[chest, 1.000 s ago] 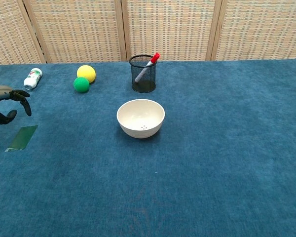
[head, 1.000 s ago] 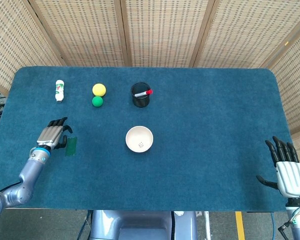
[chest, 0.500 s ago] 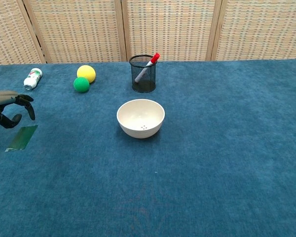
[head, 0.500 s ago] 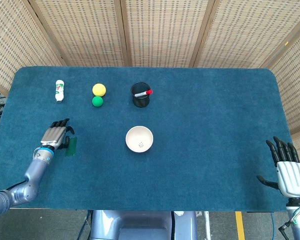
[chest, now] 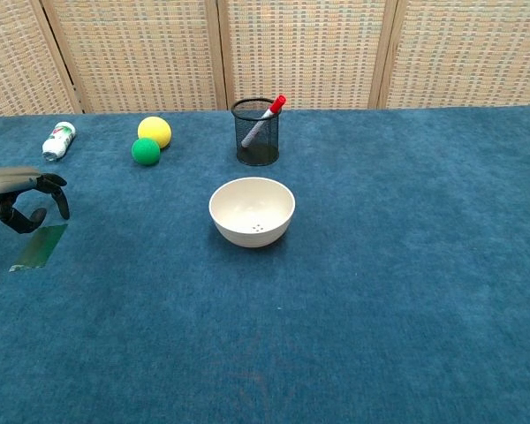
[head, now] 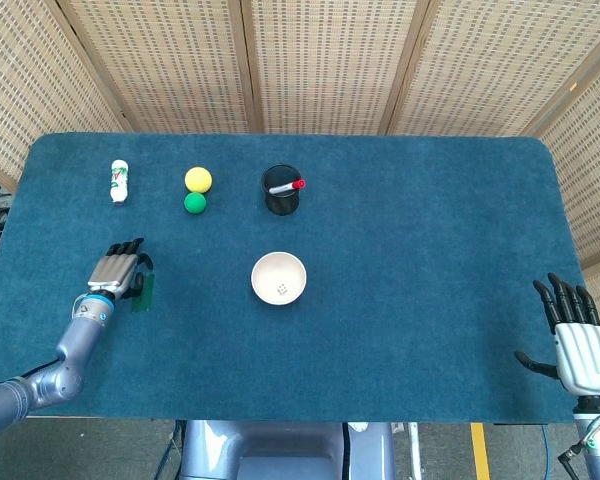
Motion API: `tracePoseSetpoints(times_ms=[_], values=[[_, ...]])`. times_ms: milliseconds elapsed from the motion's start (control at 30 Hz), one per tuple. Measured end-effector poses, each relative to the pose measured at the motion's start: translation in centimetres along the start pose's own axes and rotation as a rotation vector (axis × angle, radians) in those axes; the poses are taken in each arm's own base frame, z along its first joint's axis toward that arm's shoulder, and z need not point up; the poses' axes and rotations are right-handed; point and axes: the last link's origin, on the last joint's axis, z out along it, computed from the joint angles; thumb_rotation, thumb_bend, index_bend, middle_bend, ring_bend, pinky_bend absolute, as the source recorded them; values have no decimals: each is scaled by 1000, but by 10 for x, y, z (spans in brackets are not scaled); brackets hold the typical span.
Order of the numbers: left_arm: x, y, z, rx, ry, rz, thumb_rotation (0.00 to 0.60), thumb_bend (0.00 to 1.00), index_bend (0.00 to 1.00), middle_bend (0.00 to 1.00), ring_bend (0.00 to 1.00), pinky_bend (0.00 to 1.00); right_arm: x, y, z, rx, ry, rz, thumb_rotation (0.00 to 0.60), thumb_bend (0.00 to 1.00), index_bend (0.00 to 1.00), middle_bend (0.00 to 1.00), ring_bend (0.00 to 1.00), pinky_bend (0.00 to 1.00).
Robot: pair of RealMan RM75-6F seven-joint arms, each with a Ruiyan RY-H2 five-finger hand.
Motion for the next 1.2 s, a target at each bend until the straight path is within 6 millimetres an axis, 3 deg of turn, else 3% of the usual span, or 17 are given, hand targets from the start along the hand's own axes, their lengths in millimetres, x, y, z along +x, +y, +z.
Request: tracePoseSetpoints(times_ms=[400,833,1200], values=[[-7,3,-1,-2,-28,20,600,714,380,0,0,0,0,0,0,-2,-1,3,600,0,0,0,0,0],[-4,1,-17,0,-89,32,600,732,395,0,0,0,0,1,0,-3,-2,4,600,0,0,0,0,0],[27,6,-38,-93,65,-22,600,660,394,0,0,0,-1,-1,-1,-1,-6,1,600,0,0,0,0,0]])
